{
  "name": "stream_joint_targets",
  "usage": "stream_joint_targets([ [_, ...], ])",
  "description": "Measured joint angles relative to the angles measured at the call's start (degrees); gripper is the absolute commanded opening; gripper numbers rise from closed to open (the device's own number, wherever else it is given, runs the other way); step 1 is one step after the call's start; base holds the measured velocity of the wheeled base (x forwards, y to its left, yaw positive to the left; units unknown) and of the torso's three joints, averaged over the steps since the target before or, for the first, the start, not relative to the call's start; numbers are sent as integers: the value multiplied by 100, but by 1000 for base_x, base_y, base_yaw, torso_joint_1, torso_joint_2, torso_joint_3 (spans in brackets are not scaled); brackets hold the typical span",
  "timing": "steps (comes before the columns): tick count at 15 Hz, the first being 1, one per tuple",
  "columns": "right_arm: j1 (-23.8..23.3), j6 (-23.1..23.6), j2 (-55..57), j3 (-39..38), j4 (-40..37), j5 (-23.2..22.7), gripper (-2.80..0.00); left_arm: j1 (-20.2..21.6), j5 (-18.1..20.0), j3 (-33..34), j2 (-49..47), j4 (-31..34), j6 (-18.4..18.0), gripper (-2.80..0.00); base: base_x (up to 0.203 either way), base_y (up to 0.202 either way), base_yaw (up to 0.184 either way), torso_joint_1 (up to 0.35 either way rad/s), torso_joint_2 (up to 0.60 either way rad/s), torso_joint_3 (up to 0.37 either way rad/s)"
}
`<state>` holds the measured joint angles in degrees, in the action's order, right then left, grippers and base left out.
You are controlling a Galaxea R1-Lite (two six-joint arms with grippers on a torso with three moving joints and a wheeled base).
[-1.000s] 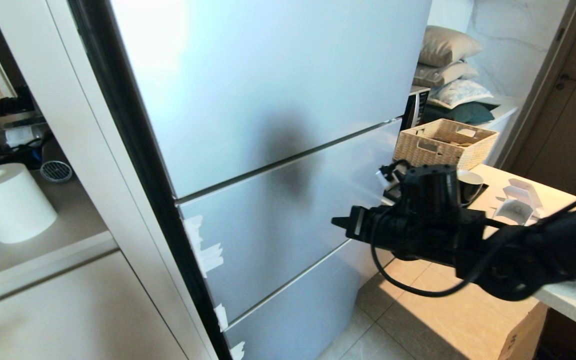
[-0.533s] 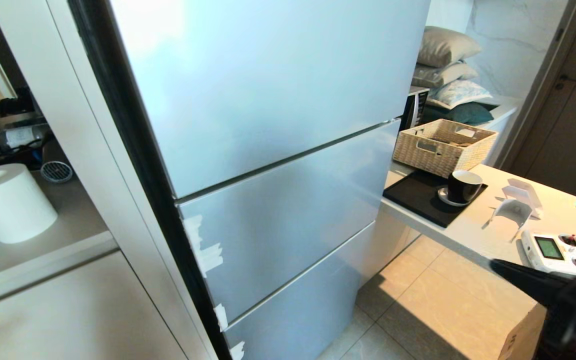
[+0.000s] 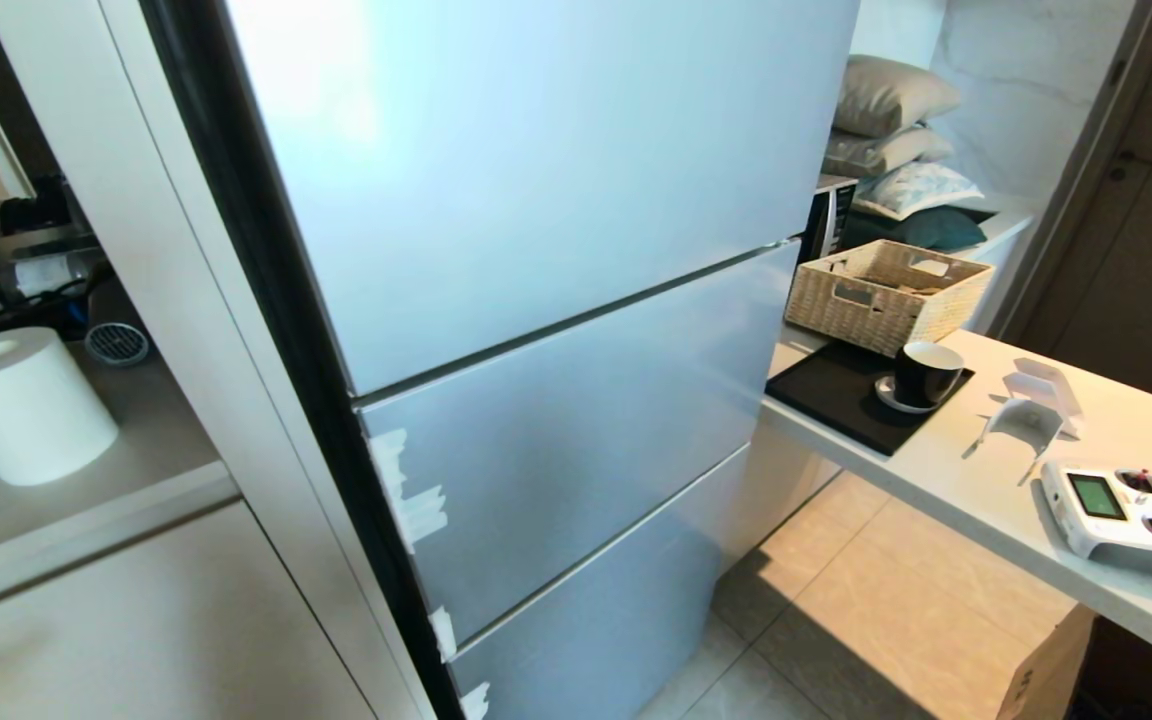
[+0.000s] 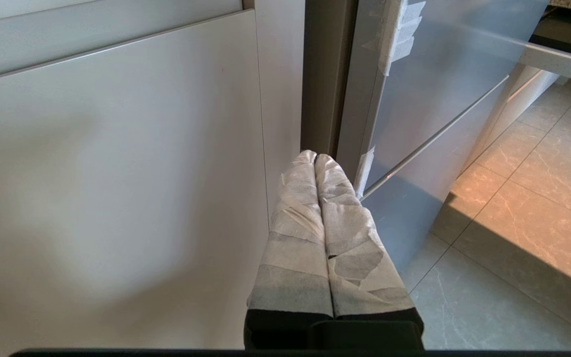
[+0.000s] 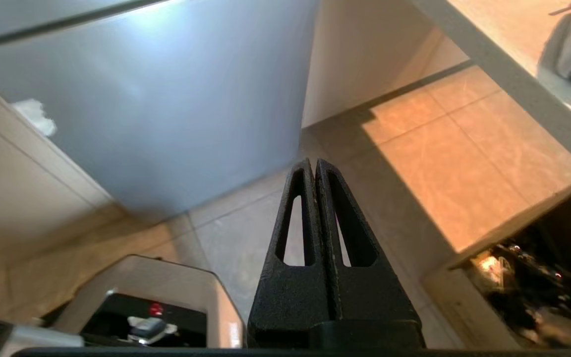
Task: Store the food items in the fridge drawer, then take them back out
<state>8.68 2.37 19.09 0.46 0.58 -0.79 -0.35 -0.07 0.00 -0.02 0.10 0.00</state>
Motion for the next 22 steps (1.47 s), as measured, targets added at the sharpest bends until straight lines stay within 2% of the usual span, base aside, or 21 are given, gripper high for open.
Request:
stream_joint_targets([
  [3, 27, 379, -252, -31, -81, -26, -280, -2, 0, 0, 0, 0, 0, -280, 0, 0, 0, 0, 0, 0],
  [5, 36, 163, -314, -43, -56, 6, -280, -2, 0, 0, 0, -1, 0, -280, 0, 0, 0, 0, 0, 0],
  [9, -103, 17, -357, -46, -69, 5, -280, -2, 0, 0, 0, 0, 0, -280, 0, 0, 0, 0, 0, 0],
  [14, -773, 297, -866, -46, -80, -113, -280, -2, 0, 0, 0, 0, 0, -280, 0, 0, 0, 0, 0, 0],
  [17, -852, 399, -1575, -46, -89, -124, -280, -2, 2, 0, 0, 0, 0, -280, 0, 0, 0, 0, 0, 0],
  [22, -860, 340, -1884, -46, -91, -94, -280, 2, 5, 0, 0, 0, 0, -280, 0, 0, 0, 0, 0, 0],
])
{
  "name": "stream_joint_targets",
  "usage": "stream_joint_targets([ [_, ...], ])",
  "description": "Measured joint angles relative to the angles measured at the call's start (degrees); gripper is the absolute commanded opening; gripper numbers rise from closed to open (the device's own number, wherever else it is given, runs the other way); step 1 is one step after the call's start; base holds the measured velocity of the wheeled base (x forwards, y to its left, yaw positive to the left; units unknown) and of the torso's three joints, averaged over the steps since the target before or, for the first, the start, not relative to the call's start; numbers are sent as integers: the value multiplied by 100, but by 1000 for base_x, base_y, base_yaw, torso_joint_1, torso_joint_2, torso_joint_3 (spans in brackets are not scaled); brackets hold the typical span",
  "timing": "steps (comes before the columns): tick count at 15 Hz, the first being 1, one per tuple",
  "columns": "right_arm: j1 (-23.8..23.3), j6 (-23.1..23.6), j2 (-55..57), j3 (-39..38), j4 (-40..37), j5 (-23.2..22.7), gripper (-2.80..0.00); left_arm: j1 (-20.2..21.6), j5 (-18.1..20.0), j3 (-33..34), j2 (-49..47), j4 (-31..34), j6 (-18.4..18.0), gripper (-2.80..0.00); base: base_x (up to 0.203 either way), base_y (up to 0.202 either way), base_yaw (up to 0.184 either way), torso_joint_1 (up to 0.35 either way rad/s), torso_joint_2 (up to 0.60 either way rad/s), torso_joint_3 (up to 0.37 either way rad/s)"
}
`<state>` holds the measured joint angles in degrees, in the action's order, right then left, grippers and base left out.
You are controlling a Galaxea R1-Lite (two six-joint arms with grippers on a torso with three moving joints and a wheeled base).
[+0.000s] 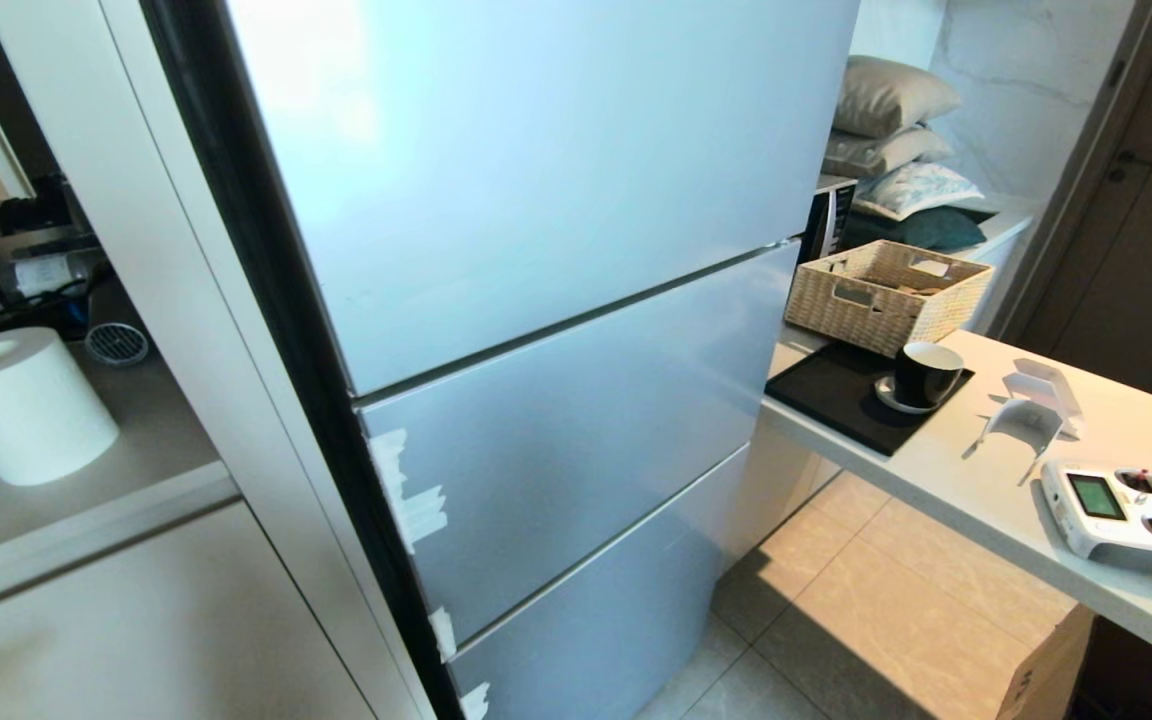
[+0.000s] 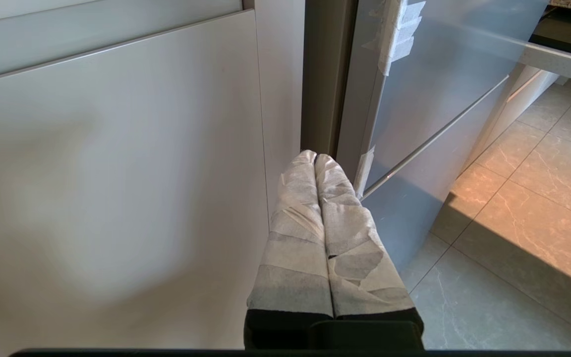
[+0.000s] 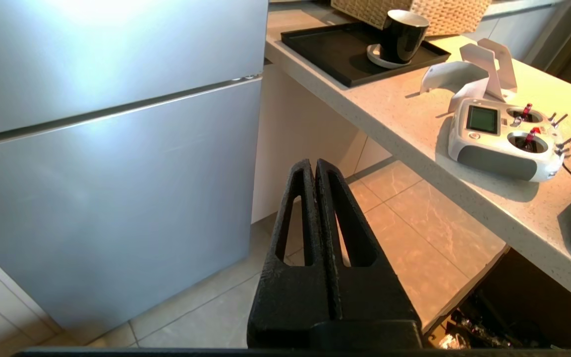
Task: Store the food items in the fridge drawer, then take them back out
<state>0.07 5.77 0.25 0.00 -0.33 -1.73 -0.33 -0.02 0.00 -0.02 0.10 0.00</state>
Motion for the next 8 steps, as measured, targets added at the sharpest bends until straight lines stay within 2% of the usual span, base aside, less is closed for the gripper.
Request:
stream_joint_targets([
  [5, 0, 24, -25, 0, -6, 33, -280, 0, 0, 0, 0, 0, 0, -280, 0, 0, 0, 0, 0, 0],
  [8, 0, -193, -27, 0, 0, 35, -280, -5, -1, 0, 0, 0, 0, -280, 0, 0, 0, 0, 0, 0],
])
